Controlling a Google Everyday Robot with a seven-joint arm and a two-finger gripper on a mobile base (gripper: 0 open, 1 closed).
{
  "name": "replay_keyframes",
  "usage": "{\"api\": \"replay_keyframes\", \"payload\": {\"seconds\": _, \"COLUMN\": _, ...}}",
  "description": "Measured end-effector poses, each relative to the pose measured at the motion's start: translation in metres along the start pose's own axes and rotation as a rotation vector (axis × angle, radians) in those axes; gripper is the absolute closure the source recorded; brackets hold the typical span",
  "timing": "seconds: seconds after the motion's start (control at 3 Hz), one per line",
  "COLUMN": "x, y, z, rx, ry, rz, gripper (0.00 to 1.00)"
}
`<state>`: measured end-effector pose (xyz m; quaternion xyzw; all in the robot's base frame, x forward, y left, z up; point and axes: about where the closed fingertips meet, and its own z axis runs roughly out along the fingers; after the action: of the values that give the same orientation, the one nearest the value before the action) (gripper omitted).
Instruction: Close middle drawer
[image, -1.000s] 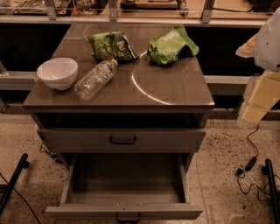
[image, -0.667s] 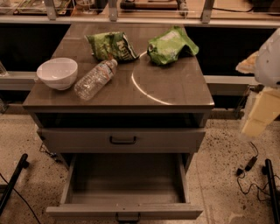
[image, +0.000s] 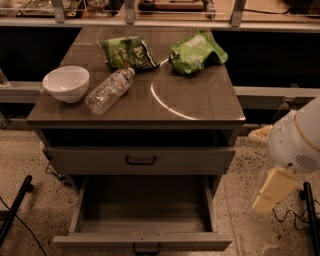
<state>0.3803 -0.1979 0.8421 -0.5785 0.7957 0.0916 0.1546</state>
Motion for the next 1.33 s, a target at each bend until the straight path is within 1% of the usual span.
{"api": "replay_keyframes", "payload": {"seconds": 0.33, "x": -0.009, "y": 0.030, "z": 0.078, "rx": -0.107, "ry": -0.043, "rz": 0.024, "gripper": 0.00}}
{"api": "replay_keyframes", "payload": {"seconds": 0.67, "x": 0.009, "y": 0.063, "z": 0.171, "rx": -0.250, "ry": -0.023, "rz": 0.080, "gripper": 0.00}}
{"api": "replay_keyframes", "payload": {"seconds": 1.0, "x": 0.010, "y": 0.065, "z": 0.174, "rx": -0.250, "ry": -0.023, "rz": 0.080, "gripper": 0.00}}
{"api": "replay_keyframes", "payload": {"seconds": 1.33, "x": 0.016, "y": 0.065, "z": 0.205, "rx": -0.278, "ry": -0.029, "rz": 0.089, "gripper": 0.00}}
